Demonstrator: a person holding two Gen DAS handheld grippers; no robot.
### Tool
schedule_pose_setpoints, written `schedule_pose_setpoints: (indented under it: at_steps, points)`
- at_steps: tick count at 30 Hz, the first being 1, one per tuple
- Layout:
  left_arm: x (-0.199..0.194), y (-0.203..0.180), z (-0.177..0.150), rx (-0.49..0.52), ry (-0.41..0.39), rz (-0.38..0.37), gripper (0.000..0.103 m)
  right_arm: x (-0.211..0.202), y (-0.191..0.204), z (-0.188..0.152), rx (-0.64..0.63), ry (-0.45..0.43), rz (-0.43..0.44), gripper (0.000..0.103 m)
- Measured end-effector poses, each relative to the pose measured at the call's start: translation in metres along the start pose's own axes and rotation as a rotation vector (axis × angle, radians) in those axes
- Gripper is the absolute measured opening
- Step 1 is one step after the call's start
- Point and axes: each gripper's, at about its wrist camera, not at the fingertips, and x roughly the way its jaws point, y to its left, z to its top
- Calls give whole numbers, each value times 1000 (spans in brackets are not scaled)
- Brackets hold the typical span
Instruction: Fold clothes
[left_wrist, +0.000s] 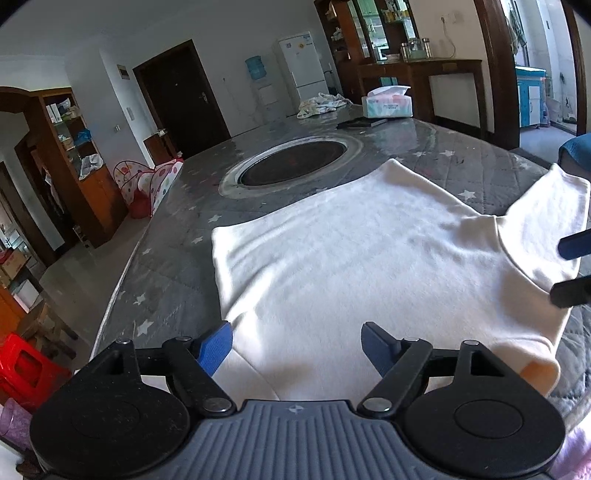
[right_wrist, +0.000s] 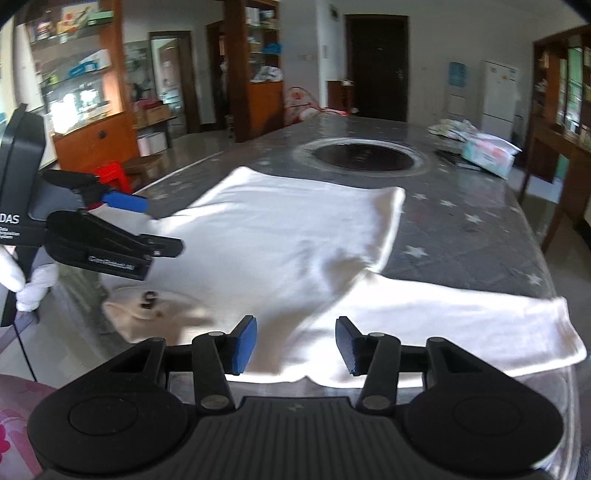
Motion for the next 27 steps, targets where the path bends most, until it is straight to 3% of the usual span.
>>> schedule_pose_setpoints:
  at_steps: [15, 27]
  points:
    - [24, -2, 19, 19, 39, 9, 83, 2, -63, 4, 128, -19, -146, 48]
    - [28, -18, 34, 36, 8, -41, 83, -9, -115, -13, 261, -31, -323, 49]
